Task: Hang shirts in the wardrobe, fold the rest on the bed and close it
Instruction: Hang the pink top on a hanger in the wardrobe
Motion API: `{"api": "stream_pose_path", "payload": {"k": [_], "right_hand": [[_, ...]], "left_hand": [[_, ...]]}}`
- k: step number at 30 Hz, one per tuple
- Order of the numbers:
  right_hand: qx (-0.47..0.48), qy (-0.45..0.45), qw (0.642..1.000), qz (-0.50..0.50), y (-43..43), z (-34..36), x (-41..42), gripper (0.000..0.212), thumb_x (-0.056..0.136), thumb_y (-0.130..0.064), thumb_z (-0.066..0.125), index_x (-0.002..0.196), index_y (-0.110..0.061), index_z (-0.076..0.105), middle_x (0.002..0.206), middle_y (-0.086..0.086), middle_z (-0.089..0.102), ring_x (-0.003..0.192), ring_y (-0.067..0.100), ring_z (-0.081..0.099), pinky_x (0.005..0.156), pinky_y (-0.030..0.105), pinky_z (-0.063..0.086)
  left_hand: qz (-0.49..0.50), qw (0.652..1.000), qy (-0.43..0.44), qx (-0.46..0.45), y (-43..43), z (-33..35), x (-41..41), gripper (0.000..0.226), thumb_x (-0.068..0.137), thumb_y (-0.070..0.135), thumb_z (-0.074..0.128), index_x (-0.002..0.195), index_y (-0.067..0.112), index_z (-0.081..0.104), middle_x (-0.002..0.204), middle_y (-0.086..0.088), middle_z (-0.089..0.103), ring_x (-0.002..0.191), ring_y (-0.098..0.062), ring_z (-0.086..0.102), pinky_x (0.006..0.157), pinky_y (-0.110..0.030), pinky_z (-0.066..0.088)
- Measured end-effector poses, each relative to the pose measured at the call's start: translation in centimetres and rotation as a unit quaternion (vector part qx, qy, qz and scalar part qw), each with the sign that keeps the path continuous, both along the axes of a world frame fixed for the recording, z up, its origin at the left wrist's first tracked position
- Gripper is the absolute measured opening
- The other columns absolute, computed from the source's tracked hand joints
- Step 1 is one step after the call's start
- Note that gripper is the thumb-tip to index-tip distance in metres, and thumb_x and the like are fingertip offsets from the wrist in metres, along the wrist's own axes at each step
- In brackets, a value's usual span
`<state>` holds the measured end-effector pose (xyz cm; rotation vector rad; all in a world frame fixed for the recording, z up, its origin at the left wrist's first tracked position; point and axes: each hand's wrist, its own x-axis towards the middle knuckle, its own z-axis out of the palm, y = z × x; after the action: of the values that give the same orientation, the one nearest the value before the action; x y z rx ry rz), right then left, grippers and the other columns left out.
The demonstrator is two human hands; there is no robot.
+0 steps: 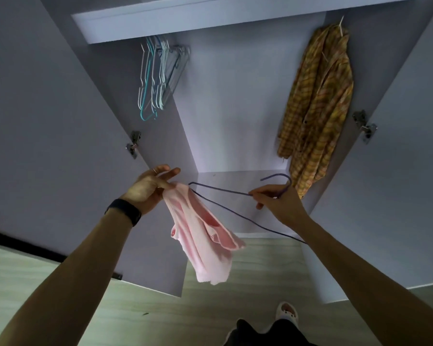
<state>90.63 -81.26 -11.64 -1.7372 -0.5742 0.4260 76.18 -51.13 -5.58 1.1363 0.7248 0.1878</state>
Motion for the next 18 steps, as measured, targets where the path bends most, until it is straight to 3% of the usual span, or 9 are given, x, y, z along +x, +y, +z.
{"api": "stream_pose_path", "payload": {"k": [4,11,18], "right_hand": [[0.017,0.019,0.999,-0.025,-1.4,-0.6,0.1,0.021,0.086,-0.002,0.073,0.080,-0.021,0.080,0.058,0.001,0.070,0.055,0.008,0.064,0.061,0.013,0.049],[0.004,-0.005,1.000,-0.016,-0.9,-0.2,-0.5,0.019,0.085,-0.004,0.074,0.080,-0.022,0.079,0.059,0.000,0.070,0.055,0.009,0.065,0.060,0.014,0.051],[0.032,-0.011,0.999,0.003,1.7,1.8,-0.7,0.012,0.085,0.001,0.072,0.084,-0.009,0.080,0.058,-0.004,0.069,0.053,0.008,0.063,0.058,0.015,0.051]], "left_hand": [[0.024,1.000,-0.002,0.019,0.1,0.1,0.4,0.049,0.080,-0.029,0.044,0.085,0.019,0.052,0.112,-0.004,0.073,0.093,-0.025,0.070,0.083,-0.030,0.055],[-0.017,1.000,-0.007,0.017,-0.2,0.8,0.7,0.046,0.078,-0.027,0.050,0.090,0.018,0.053,0.119,-0.004,0.072,0.094,-0.025,0.071,0.073,-0.027,0.059],[-0.058,0.998,-0.004,0.032,-1.3,2.2,1.5,0.045,0.079,-0.025,0.052,0.095,0.017,0.054,0.118,-0.006,0.073,0.094,-0.022,0.072,0.079,-0.027,0.059]]}}
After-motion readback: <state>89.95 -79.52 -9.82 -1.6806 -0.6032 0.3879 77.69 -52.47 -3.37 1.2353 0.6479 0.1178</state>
